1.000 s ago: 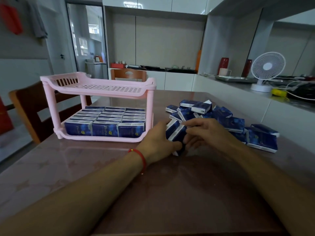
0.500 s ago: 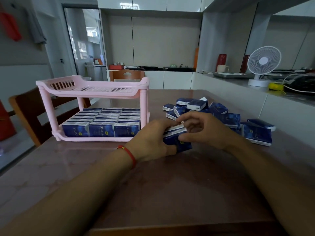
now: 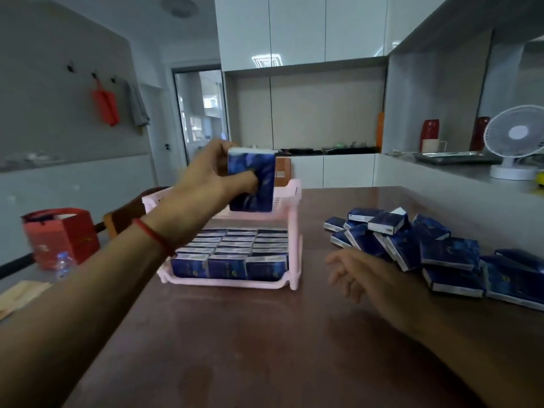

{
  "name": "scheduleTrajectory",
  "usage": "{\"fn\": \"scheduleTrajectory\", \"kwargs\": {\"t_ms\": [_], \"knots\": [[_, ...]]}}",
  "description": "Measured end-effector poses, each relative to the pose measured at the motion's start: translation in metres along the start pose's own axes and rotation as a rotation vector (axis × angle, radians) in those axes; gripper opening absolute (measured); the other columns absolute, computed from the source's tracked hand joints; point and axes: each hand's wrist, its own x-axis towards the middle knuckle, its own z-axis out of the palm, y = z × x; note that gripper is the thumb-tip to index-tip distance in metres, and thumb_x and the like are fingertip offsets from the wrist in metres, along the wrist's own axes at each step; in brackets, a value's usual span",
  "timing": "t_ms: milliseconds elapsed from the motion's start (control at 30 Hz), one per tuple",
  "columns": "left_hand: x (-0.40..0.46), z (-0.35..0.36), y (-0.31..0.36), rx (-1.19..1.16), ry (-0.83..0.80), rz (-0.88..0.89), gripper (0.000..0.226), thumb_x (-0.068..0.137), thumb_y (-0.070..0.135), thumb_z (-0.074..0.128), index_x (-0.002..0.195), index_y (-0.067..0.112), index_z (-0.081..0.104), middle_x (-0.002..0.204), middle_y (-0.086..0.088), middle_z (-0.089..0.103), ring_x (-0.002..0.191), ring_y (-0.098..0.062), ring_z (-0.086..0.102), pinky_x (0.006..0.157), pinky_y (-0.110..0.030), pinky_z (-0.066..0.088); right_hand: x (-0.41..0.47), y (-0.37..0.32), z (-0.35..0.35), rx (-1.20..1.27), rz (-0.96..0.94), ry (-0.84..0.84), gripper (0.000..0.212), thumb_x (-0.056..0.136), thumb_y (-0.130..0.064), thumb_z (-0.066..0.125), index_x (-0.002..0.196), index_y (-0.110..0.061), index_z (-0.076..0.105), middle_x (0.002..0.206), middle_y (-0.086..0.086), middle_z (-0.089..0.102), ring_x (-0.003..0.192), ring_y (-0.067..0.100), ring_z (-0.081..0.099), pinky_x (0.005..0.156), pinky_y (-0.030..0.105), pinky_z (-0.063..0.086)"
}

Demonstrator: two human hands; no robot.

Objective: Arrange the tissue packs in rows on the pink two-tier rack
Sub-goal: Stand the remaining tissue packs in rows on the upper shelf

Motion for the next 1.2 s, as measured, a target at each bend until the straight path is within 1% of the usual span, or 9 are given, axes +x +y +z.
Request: {"fn": "scheduleTrajectory", "kwargs": {"t_ms": [167, 267, 367, 500, 667, 800, 933, 1067, 1200], "knots": [[0.067, -0.013, -0.024, 0.081, -0.024, -0.110, 0.046, 0.082, 0.003, 0.069, 0.124, 0.011, 0.052, 0.112, -0.012, 0.065, 0.103, -0.026, 0.067, 0.080, -0.033, 0.059, 0.003, -0.019, 0.009, -0.236, 0.036, -0.005, 0.034, 0.108, -0.033, 0.027, 0.110, -0.023, 0.060, 0.093, -0.003, 0.062, 0.081, 0.004, 0.057, 0.070, 0.005, 0.042], [0.094, -0.001, -0.040, 0.106, -0.144, -0.169, 0.040, 0.082, -0.002, 0.068, 0.119, 0.012, 0.058, 0.109, -0.011, 0.067, 0.107, -0.028, 0.066, 0.082, -0.033, 0.058, 0.007, -0.017, 0.012, -0.229, 0.062, -0.011, 0.033, 0.107, -0.035, 0.029, 0.105, -0.025, 0.061, 0.091, -0.002, 0.063, 0.083, 0.004, 0.056, 0.076, 0.014, 0.047], [0.115, 0.013, -0.052, 0.139, -0.232, -0.209, 0.039, 0.082, -0.008, 0.068, 0.111, 0.015, 0.059, 0.105, -0.008, 0.066, 0.105, -0.025, 0.064, 0.087, -0.035, 0.056, 0.007, -0.016, 0.007, -0.257, 0.092, 0.014, 0.037, 0.107, -0.038, 0.028, 0.102, -0.029, 0.063, 0.086, -0.003, 0.065, 0.083, -0.003, 0.056, 0.074, 0.005, 0.041], [0.139, 0.022, -0.071, 0.203, -0.313, -0.264, 0.060, 0.079, -0.008, 0.072, 0.131, 0.014, 0.053, 0.122, -0.015, 0.062, 0.113, -0.032, 0.061, 0.099, -0.050, 0.053, 0.009, -0.016, 0.003, -0.144, 0.094, 0.020, 0.036, 0.108, -0.031, 0.031, 0.105, -0.026, 0.066, 0.086, 0.000, 0.068, 0.073, 0.000, 0.059, 0.070, 0.006, 0.042], [0.151, 0.018, -0.088, 0.095, -0.381, -0.275, 0.068, 0.082, -0.012, 0.068, 0.139, 0.018, 0.049, 0.130, -0.021, 0.060, 0.116, -0.034, 0.063, 0.099, -0.048, 0.054, 0.015, -0.012, 0.005, -0.017, 0.133, 0.030, 0.035, 0.108, -0.025, 0.032, 0.108, -0.020, 0.066, 0.084, -0.004, 0.067, 0.058, -0.004, 0.055, 0.061, 0.007, 0.044], [0.149, 0.015, -0.090, 0.085, -0.418, -0.260, 0.065, 0.083, -0.011, 0.068, 0.139, 0.015, 0.049, 0.126, -0.019, 0.063, 0.113, -0.032, 0.065, 0.091, -0.039, 0.059, 0.020, 0.000, 0.010, 0.042, 0.138, 0.009, 0.036, 0.107, -0.028, 0.031, 0.109, -0.024, 0.066, 0.094, 0.001, 0.070, 0.066, 0.003, 0.060, 0.071, 0.028, 0.052], [0.146, 0.016, -0.088, 0.101, -0.434, -0.231, 0.063, 0.084, -0.008, 0.069, 0.139, 0.016, 0.050, 0.124, -0.016, 0.064, 0.113, -0.030, 0.066, 0.089, -0.036, 0.059, 0.022, 0.004, 0.011, 0.055, 0.143, 0.024, 0.037, 0.108, -0.025, 0.031, 0.110, -0.020, 0.066, 0.094, 0.004, 0.070, 0.063, 0.001, 0.058, 0.064, 0.017, 0.047], [0.143, 0.018, -0.084, 0.129, -0.445, -0.225, 0.068, 0.082, -0.007, 0.071, 0.141, 0.018, 0.046, 0.123, -0.014, 0.062, 0.109, -0.026, 0.065, 0.082, -0.030, 0.061, 0.024, 0.008, 0.013, 0.079, 0.138, 0.025, 0.036, 0.108, -0.025, 0.032, 0.108, -0.020, 0.067, 0.094, 0.004, 0.070, 0.069, 0.010, 0.062, 0.068, 0.029, 0.050], [0.139, 0.019, -0.077, 0.199, -0.475, -0.157, 0.077, 0.082, -0.004, 0.074, 0.146, 0.025, 0.042, 0.127, -0.007, 0.057, 0.104, -0.018, 0.063, 0.069, -0.020, 0.059, 0.025, 0.012, 0.013, 0.097, 0.131, 0.027, 0.036, 0.108, -0.024, 0.031, 0.109, -0.020, 0.067, 0.095, 0.005, 0.070, 0.072, 0.015, 0.063, 0.067, 0.026, 0.049]]}}
